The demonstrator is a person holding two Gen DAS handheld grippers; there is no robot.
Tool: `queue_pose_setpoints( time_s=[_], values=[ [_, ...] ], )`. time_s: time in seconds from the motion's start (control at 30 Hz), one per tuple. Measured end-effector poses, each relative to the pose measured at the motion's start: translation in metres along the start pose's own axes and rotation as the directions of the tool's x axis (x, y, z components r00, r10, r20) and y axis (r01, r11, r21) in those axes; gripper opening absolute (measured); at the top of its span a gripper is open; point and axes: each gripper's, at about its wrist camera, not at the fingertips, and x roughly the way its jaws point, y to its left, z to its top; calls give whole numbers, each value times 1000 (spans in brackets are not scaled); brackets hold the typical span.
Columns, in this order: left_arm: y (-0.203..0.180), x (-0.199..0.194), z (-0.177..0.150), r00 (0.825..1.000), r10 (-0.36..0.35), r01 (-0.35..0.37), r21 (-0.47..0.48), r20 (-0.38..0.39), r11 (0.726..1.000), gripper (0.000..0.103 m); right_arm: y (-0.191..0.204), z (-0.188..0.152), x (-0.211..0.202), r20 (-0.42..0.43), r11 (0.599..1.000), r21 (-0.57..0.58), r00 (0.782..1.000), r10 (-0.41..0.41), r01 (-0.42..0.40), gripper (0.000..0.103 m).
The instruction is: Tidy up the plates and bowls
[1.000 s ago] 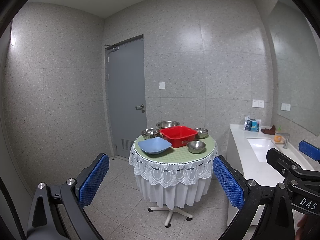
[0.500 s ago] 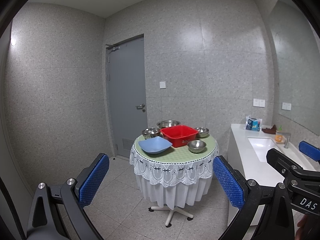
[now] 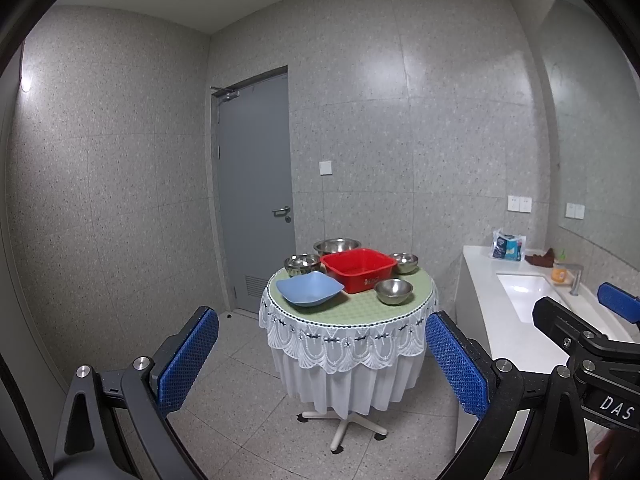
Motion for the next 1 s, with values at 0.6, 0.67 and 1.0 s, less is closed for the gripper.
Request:
queue_pose_setpoints(
  time_s=[0.6, 0.67, 1.0],
  values=[
    [-24, 28, 21, 998, 28, -26, 24, -57, 999, 102, -25, 19, 28, -61, 999, 33, 998, 29, -27, 103],
    [-27, 38, 28, 997, 32, -30, 31, -71, 999, 102, -28, 21, 35, -75, 999, 40, 997, 33, -31, 103],
    [-27, 131, 46, 984, -7, 14, 42, -176, 999, 102, -34, 21, 104, -153, 998, 61, 988, 8, 2, 103]
  ],
)
